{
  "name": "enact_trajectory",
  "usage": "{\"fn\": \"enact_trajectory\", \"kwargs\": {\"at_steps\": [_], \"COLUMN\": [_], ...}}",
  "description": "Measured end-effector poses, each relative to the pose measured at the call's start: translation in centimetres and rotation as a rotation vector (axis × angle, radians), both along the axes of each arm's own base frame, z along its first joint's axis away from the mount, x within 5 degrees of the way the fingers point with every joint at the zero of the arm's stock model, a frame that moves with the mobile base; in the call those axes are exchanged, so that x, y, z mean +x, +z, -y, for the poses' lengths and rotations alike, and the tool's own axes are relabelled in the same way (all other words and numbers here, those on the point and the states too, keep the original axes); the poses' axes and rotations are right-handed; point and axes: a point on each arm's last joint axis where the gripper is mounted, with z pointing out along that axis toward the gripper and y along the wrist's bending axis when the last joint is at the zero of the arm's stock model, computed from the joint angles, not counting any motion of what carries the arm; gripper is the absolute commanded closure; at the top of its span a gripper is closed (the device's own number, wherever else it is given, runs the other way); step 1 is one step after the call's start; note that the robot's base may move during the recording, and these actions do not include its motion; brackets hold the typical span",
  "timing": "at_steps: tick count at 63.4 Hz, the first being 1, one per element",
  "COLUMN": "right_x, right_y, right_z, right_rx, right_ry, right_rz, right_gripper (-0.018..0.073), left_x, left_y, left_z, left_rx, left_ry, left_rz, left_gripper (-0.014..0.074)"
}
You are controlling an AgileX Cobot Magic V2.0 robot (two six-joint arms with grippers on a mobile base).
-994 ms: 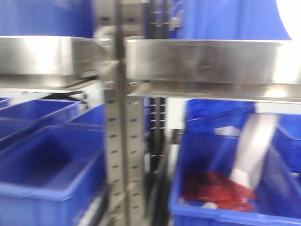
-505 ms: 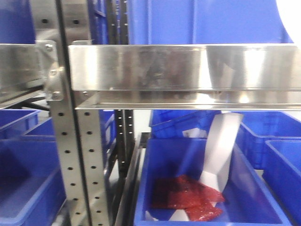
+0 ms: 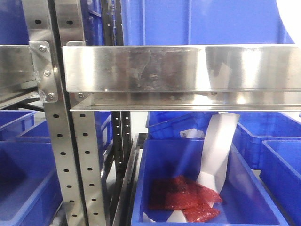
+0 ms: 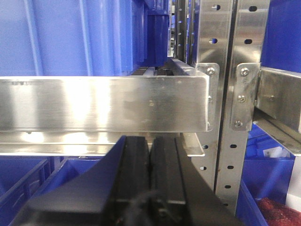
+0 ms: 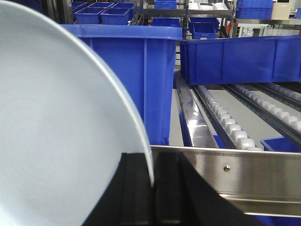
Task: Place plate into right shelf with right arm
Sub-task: 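Move the held plate over a blue bin on the shelf, then lower the plate into the blue bin and open the right gripper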
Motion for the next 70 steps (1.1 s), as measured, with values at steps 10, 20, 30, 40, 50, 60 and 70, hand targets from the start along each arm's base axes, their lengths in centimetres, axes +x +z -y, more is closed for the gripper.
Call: {"fn": "enact_trajectory", "kwargs": {"at_steps": [10,20,30,40,50,60,70], "right_x": [0.0,-0.3,0.3,3.1,7.3,12.5,17.9], "right_y": [0.2,2.5,7.8,13.2,16.9,18.8,18.7], "right_z": [0.0,-0.2,-0.3,-0.5,-0.8,-1.1,-1.4], "right_rx": [0.001,0.071,0.114,0.117,0.116,0.114,0.110], "right_ry": [0.001,0.025,0.042,0.042,0.041,0.038,0.034], "right_rz": [0.022,0.073,0.140,0.149,0.123,0.072,-0.008], "right_gripper": [0.0505,0.0505,0.0505,0.0505,0.0505,0.0505,0.0505], "left_x": [0.0,0.0,0.0,0.0,0.0,0.0,0.0], "left_y": [0.0,0.0,0.0,0.0,0.0,0.0,0.0], "left_z": [0.0,0.0,0.0,0.0,0.0,0.0,0.0], "left_rx": [0.000,0.000,0.000,0.000,0.000,0.000,0.000], "left_ry": [0.000,0.000,0.000,0.000,0.000,0.000,0.000], "left_rz": [0.000,0.000,0.000,0.000,0.000,0.000,0.000], "left_gripper": [0.0643,0.0643,0.0643,0.0643,0.0643,0.0643,0.0643]}}
